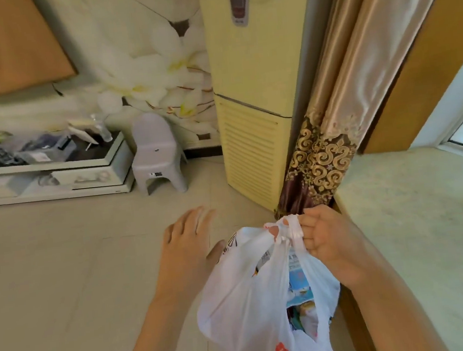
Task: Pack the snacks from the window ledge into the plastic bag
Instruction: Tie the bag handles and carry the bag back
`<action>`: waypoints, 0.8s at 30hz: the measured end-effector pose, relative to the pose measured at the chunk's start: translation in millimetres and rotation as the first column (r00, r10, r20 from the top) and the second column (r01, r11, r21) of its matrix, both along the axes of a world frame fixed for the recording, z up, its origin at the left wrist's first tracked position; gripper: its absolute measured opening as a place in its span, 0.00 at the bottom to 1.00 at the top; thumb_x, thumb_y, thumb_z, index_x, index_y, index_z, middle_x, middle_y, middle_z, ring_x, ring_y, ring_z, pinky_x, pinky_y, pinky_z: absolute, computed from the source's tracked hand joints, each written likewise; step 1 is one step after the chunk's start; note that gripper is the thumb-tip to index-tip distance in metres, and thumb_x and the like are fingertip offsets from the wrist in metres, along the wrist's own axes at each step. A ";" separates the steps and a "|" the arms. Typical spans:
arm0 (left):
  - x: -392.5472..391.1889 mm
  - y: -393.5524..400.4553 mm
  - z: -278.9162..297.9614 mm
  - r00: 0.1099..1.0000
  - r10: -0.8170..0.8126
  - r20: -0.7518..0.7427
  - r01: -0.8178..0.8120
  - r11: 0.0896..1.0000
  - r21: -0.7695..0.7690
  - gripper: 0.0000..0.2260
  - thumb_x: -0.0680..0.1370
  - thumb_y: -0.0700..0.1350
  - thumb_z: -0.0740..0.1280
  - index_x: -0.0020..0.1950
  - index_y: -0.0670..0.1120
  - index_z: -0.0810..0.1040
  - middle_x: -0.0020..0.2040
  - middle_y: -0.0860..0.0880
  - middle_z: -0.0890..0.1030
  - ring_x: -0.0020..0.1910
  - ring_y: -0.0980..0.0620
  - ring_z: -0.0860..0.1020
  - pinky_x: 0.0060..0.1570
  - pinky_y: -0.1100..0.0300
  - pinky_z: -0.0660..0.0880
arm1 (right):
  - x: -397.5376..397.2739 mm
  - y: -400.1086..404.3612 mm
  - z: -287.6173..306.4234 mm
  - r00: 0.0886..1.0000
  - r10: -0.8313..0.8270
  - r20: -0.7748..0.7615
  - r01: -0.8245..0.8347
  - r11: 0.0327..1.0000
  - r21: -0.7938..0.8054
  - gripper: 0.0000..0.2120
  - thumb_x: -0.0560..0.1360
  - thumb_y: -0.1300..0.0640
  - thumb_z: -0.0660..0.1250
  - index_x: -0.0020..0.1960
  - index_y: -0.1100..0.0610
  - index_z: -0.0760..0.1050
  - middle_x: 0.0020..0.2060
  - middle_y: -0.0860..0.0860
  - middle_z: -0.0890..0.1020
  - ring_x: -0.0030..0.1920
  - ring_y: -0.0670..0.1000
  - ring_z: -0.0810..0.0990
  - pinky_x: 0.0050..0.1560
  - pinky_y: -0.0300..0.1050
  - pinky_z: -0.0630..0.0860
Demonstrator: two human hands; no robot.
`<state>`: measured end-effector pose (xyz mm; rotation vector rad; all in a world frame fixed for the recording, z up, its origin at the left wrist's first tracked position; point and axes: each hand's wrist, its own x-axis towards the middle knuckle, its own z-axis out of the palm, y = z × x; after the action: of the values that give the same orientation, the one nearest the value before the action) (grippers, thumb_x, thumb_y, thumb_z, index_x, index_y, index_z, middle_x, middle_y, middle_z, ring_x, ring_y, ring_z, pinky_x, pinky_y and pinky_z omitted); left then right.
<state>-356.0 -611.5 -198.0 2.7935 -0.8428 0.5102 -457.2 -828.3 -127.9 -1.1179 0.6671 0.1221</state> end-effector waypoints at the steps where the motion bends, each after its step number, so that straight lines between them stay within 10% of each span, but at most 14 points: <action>1: 10.6 15.2 -0.2 1.000 0.014 -0.006 -0.014 1.000 -0.006 0.25 0.70 0.54 0.73 0.64 0.49 0.75 0.63 0.49 0.77 0.61 0.46 0.76 0.54 0.50 0.74 | 10.9 13.8 -0.3 1.000 0.003 -0.001 -0.003 1.000 -0.010 0.20 0.80 0.56 0.54 0.59 0.69 0.75 0.42 0.60 0.85 0.43 0.55 0.81 0.46 0.47 0.75; 6: 56.6 87.2 5.4 0.999 0.050 0.009 -0.049 0.999 -0.009 0.24 0.73 0.59 0.58 0.66 0.51 0.72 0.65 0.50 0.75 0.62 0.47 0.74 0.55 0.50 0.72 | 67.1 78.1 3.1 0.999 0.041 0.020 -0.041 0.999 -0.027 0.20 0.80 0.55 0.52 0.57 0.67 0.77 0.45 0.61 0.85 0.46 0.58 0.80 0.56 0.52 0.74; 24: 246.5 219.2 4.3 0.929 0.363 0.068 -0.362 0.932 -0.034 0.24 0.73 0.55 0.69 0.66 0.48 0.75 0.66 0.48 0.76 0.64 0.46 0.74 0.60 0.45 0.70 | 346.6 200.9 -6.9 0.916 0.400 0.033 -0.401 0.916 0.016 0.22 0.79 0.50 0.55 0.61 0.66 0.75 0.50 0.60 0.84 0.53 0.58 0.79 0.68 0.57 0.67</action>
<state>-109.4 -392.3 -193.7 2.9360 -0.3227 0.6749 -110.6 -627.4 -134.8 -1.2212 0.4010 0.4633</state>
